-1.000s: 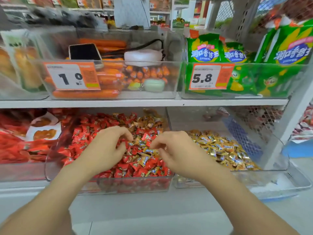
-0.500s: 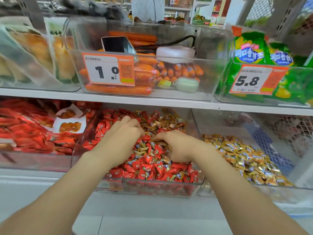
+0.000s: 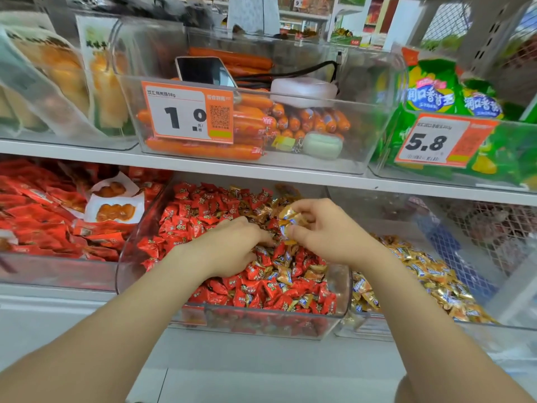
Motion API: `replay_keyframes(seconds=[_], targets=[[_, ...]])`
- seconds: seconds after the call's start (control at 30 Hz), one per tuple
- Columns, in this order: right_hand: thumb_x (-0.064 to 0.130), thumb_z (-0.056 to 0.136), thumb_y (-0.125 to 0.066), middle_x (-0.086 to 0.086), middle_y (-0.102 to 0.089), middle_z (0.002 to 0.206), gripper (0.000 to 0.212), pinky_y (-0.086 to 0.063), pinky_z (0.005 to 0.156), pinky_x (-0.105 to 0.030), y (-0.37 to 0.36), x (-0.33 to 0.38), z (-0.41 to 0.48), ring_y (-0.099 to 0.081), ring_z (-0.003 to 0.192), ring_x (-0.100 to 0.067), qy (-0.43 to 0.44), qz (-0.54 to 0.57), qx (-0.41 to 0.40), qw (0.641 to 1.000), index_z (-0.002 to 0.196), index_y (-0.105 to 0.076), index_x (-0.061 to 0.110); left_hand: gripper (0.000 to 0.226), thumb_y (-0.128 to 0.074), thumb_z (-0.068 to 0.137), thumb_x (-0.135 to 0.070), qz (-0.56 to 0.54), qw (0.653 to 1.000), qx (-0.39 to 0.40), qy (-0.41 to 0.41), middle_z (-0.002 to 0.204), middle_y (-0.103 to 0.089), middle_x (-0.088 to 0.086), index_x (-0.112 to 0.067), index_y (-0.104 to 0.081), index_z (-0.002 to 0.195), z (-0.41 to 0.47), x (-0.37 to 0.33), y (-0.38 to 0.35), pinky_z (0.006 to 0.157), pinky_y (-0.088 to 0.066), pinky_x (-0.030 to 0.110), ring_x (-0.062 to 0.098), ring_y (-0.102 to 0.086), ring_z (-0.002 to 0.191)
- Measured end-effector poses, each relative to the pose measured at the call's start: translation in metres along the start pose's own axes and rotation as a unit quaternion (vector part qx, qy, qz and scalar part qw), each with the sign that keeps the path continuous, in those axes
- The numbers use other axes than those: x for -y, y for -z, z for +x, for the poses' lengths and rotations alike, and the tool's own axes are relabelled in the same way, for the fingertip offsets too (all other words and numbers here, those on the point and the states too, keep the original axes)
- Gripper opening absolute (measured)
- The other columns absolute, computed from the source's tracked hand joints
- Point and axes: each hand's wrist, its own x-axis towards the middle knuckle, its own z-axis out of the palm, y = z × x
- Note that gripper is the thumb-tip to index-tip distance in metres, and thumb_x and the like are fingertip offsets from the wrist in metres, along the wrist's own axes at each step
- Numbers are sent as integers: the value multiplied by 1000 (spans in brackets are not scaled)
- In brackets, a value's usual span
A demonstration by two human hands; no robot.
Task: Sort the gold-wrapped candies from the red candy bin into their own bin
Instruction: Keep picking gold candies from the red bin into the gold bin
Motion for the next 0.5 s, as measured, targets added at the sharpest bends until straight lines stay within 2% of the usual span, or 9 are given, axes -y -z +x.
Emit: replay_keyframes(seconds=[0.03, 0.1, 0.17, 0.23, 0.3, 0.37, 0.43, 0.5], targets=[[20, 99, -67, -9, -68, 115, 39, -63, 85, -44, 1, 0, -3, -78, 84, -19, -34, 82, 10, 996, 138, -59, 20, 46, -64, 102, -24, 20, 1000, 6, -2, 136, -60, -8, -41, -56, 144, 2, -1, -1, 109, -40, 45, 21, -45, 128], [10, 103, -58, -14, -57, 125, 43, -66, 81, -41, 1, 2, -7, -80, 85, -28, -97, 251, 23, 963, 145, -50, 10, 40, -65, 102, -28, 58, 998, 5, 2, 136, -58, -7, -41, -61, 139, 5, -2, -2, 109, -40, 47, 22, -46, 130], [7, 104, -51, -17, -54, 117, 37, -65, 69, -36, 2, 7, -10, -79, 82, -33, -147, 359, 8, 922, 140, -52, 4, 32, -67, 101, -32, 83, 997, -3, 7, 131, -57, -5, -37, -65, 132, 8, -5, -2, 107, -40, 46, 22, -48, 129], [-1, 99, -45, -19, -56, 101, 33, -59, 59, -30, 3, 12, -14, -74, 72, -29, -185, 463, 8, 867, 128, -60, -3, 23, -69, 99, -38, 80, 996, -25, 7, 119, -58, -7, -35, -68, 121, 6, -6, 2, 104, -41, 44, 20, -50, 122], [-4, 89, -42, -21, -57, 98, 38, -54, 56, -29, 4, 17, -17, -63, 66, -23, -208, 550, 29, 808, 121, -63, -5, 23, -70, 96, -49, 44, 998, -41, 7, 108, -58, -10, -32, -71, 111, 2, -5, 7, 101, -43, 43, 18, -52, 114], [5, 90, -46, -18, -58, 95, 29, -45, 54, -28, 3, 21, -20, -53, 63, -19, -212, 576, 66, 787, 112, -65, -1, 27, -68, 95, -56, 12, 999, -50, 12, 102, -60, -12, -31, -73, 104, -4, -2, 11, 96, -43, 43, 15, -52, 107], [24, 99, -56, -7, -54, 80, 19, -34, 47, -24, 1, 23, -21, -43, 58, -15, -214, 541, 91, 808, 99, -65, 7, 27, -65, 97, -56, -14, 997, -71, 6, 99, -61, -13, -30, -74, 101, -12, 0, 14, 94, -45, 40, 13, -51, 104], [40, 106, -57, 1, -44, 68, 34, -31, 42, -24, -3, 21, -20, -39, 53, -13, -188, 393, 65, 898, 90, -65, 11, 20, -64, 101, -46, -49, 994, -98, -8, 96, -59, -15, -29, -73, 102, -19, 0, 17, 94, -48, 37, 9, -52, 100]])
